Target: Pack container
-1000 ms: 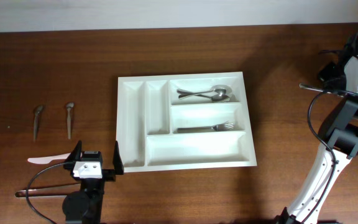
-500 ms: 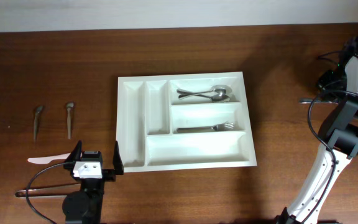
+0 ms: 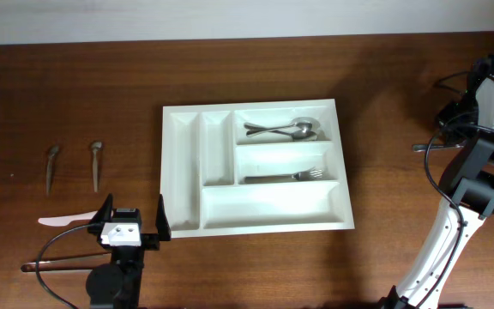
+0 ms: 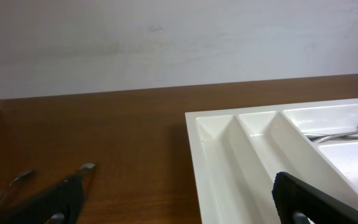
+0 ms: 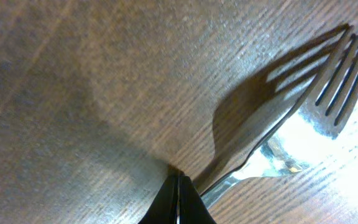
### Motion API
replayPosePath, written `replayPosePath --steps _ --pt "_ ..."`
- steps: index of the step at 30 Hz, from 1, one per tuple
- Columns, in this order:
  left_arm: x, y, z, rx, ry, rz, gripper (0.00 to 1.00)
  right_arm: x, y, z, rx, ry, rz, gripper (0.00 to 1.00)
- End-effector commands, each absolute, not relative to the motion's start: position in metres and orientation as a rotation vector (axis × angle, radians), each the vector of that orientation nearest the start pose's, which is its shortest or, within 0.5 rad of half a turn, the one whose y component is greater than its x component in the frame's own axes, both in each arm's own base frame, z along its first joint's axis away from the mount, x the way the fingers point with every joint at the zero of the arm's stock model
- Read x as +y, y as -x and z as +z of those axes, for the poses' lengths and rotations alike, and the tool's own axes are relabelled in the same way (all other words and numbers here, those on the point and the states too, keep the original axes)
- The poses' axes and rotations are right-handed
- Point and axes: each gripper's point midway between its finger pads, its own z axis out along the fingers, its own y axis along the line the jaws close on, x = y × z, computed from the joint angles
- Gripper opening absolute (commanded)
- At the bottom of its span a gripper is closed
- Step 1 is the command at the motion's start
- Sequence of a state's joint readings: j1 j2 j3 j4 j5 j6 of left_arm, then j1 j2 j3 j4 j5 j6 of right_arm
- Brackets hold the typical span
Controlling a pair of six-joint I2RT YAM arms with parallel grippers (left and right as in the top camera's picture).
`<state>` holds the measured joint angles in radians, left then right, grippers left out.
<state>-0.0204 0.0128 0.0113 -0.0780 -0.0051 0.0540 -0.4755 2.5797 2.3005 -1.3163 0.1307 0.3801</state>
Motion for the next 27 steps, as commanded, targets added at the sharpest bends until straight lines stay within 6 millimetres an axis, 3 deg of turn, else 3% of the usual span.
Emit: replayPosePath --steps 1,12,16,22,27 --pt "-0.004 -0.246 0.156 1.65 -0.071 0.042 0.99 -0.242 -0.413 -0.009 2.935 -1.318 -0.226 0.04" --pt "-0.004 -0.246 0.156 1.65 -0.071 0.042 0.99 -0.255 -0.438 -0.008 2.826 -1.285 -0.226 0.04" --pt "-0.004 -0.246 0.156 1.65 -0.071 0.042 0.99 -0.263 -0.453 0.007 2.752 -1.277 -0.222 0.04" --pt "-0.004 -0.246 0.156 1.65 -0.071 0.042 0.99 -0.275 -0.475 0.076 2.618 -1.23 -0.227 0.04" --pt "-0.004 -0.246 0.156 1.65 -0.071 0.042 0.99 -0.279 -0.462 0.153 2.534 -1.215 -0.307 0.04"
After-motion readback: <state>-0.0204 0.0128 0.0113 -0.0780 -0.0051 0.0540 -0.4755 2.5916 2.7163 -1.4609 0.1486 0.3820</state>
